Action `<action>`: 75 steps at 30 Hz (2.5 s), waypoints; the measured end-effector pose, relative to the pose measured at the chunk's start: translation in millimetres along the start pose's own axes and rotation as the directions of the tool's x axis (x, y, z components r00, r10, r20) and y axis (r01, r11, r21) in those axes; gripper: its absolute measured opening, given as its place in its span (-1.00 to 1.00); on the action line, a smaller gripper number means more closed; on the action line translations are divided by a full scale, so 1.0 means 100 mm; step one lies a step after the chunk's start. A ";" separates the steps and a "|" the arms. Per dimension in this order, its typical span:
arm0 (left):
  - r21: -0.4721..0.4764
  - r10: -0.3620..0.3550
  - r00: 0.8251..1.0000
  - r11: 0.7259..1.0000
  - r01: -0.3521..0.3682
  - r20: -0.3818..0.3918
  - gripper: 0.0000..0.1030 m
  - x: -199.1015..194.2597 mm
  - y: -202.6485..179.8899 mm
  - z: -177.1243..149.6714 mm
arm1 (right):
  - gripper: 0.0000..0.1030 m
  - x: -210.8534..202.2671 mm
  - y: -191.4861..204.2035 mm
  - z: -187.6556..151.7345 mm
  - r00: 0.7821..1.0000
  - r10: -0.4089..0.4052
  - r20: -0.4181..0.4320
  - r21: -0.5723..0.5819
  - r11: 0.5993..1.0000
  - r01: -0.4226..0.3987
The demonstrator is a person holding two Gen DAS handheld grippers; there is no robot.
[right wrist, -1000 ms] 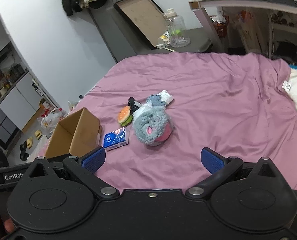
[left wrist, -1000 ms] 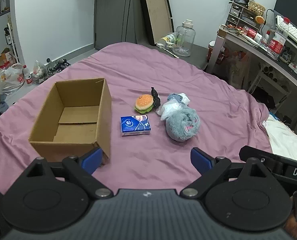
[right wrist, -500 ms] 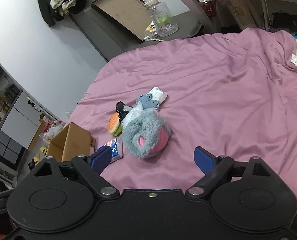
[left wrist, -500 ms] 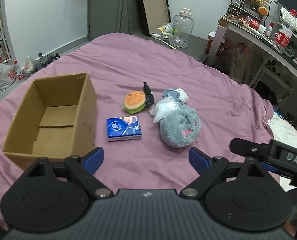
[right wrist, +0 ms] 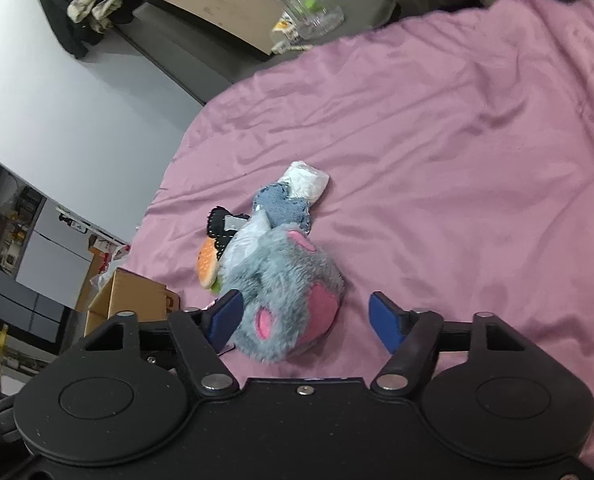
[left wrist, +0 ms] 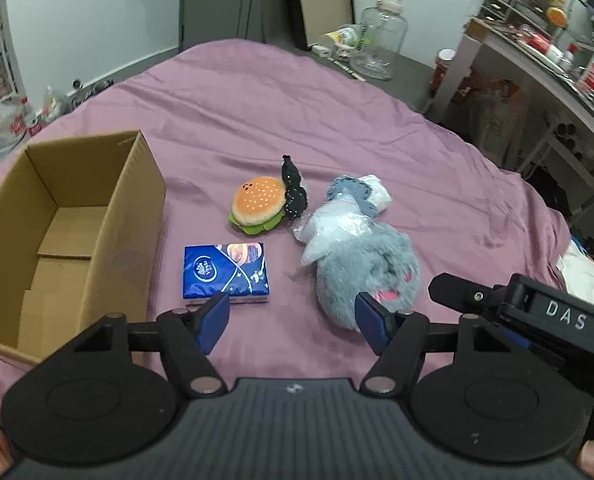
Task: Organize soft objects
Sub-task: 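Reach the right tool to the grey plush mouse and close on it, then lift the grey plush mouse with the right tool and drop it into the box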
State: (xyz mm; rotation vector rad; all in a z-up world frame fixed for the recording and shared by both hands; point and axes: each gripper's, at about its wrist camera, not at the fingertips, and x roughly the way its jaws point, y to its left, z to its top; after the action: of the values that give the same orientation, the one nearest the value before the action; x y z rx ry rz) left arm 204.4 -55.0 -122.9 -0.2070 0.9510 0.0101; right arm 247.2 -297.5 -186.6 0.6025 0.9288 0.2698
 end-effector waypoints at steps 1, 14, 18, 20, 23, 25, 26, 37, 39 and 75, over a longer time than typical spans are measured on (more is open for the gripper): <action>-0.010 -0.004 1.000 1.000 0.003 -0.006 0.20 0.04 0.00 0.02 | 0.23 0.04 -0.04 0.02 1.000 0.002 -0.008 0.017 1.000 -0.002; -0.058 -0.066 0.996 0.996 0.063 -0.057 -0.02 0.51 -0.09 0.13 | -0.19 0.34 -0.24 0.08 0.993 0.092 -0.075 0.112 0.990 -0.083; -0.082 -0.107 0.992 0.991 0.101 -0.065 -0.16 0.57 -0.11 0.13 | -0.42 0.38 -0.28 0.08 0.988 0.128 -0.089 0.137 0.984 -0.115; -0.091 -0.121 0.991 0.989 0.116 -0.062 -0.17 0.60 -0.11 0.12 | -0.47 0.37 -0.27 0.07 0.987 0.129 -0.090 0.130 0.985 -0.117; -0.119 -0.165 0.984 0.980 0.156 -0.068 -0.53 0.63 -0.09 0.11 | -0.53 0.31 -0.25 0.07 0.987 0.139 -0.078 0.122 0.984 -0.129; -0.117 -0.169 0.984 0.980 0.162 -0.057 -0.56 0.60 -0.11 0.11 | -0.54 0.25 -0.23 0.05 0.987 0.141 -0.072 0.111 0.985 -0.132; -0.113 -0.169 0.984 0.980 0.163 -0.051 -0.57 0.58 -0.12 0.11 | -0.54 0.23 -0.21 0.05 0.987 0.143 -0.070 0.104 0.985 -0.135; -0.100 -0.185 0.983 0.978 0.183 -0.005 -0.60 0.22 -0.07 0.04 | -0.56 -0.12 0.15 -0.03 0.994 0.111 -0.021 -0.005 0.994 -0.111; -0.098 -0.190 0.982 0.977 0.189 0.003 -0.60 0.13 -0.07 0.05 | -0.56 -0.20 0.24 -0.03 0.994 0.108 -0.002 -0.017 0.994 -0.108; -0.300 -0.168 0.951 0.922 0.245 0.261 -0.60 -0.78 1.68 0.34 | -0.57 0.33 2.42 -0.47 0.991 0.136 -0.009 -0.322 0.937 -0.132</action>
State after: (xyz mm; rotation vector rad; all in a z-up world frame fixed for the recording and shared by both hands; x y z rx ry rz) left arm 169.9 122.0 -69.4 -0.6050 0.6857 -0.0029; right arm 237.0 -69.6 -86.5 0.3640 0.8096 0.5290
